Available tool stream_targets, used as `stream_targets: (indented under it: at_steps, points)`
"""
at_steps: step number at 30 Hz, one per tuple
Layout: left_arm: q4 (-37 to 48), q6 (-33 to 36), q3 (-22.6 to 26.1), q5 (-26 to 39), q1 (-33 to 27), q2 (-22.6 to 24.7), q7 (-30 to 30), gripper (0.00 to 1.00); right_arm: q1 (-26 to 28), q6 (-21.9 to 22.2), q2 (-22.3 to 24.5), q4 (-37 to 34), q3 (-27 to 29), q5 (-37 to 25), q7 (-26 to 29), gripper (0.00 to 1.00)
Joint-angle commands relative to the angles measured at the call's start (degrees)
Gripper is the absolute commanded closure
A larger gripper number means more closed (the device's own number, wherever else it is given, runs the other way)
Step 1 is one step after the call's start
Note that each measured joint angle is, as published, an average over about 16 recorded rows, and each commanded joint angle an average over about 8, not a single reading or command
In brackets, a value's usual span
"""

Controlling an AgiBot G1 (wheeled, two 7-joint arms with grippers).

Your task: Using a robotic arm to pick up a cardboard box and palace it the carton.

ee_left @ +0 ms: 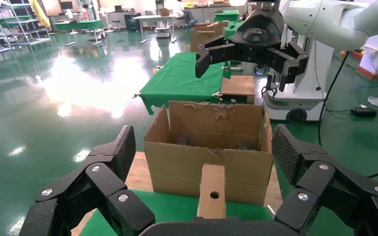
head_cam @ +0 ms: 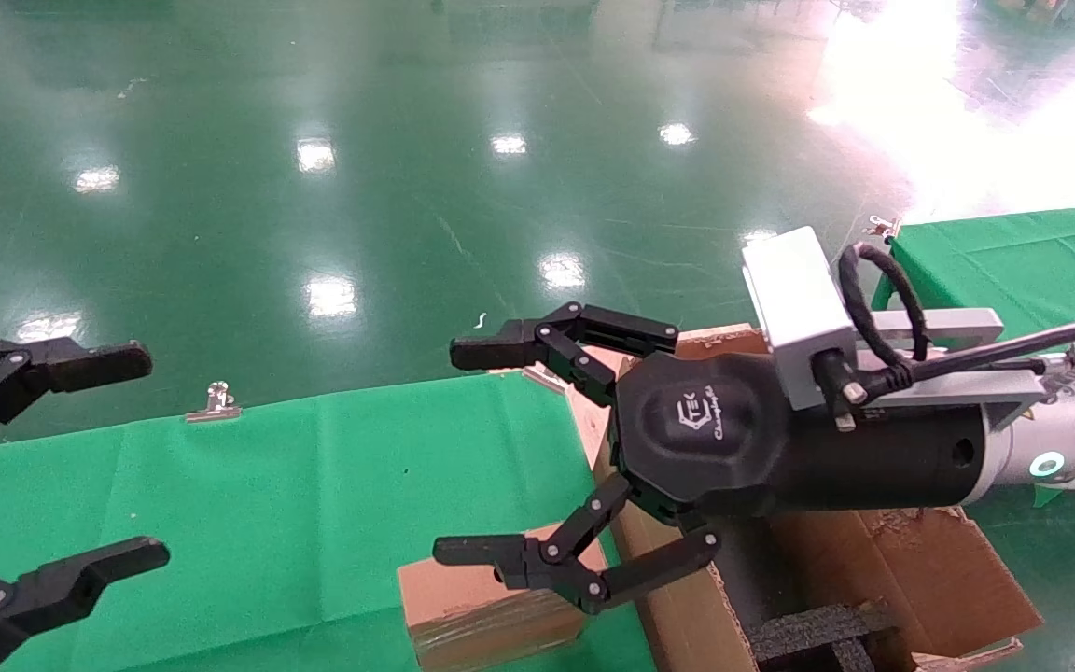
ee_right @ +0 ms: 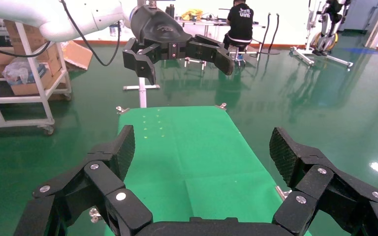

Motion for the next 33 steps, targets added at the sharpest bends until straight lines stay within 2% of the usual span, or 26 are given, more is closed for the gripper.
stream_targets:
  at_steps: [1,15,23,29,33]
  points:
    - [0.00,0.00,0.00,0.00,0.00,0.00,0.00,0.00,0.00,0.00,0.00,0.00,0.00,0.00,0.00,0.00]
    - [0.00,0.00,0.00,0.00,0.00,0.00,0.00,0.01,0.00,0.00,0.00,0.00,0.00,0.00,0.00,0.00]
    - [0.00,0.00,0.00,0.00,0.00,0.00,0.00,0.99,-0.02,-0.02,-0.01,0.01,0.03,0.01,-0.02,0.00]
    - [0.00,0.00,0.00,0.00,0.00,0.00,0.00,1.00,0.25,-0.08,-0.08,0.14,-0.49,-0.88,0.28,0.00]
    - [0.00,0.00,0.00,0.00,0.00,0.00,0.00,1.00,1.69,0.10,-0.48,0.63,-2.33,-4.72,0.98,0.00]
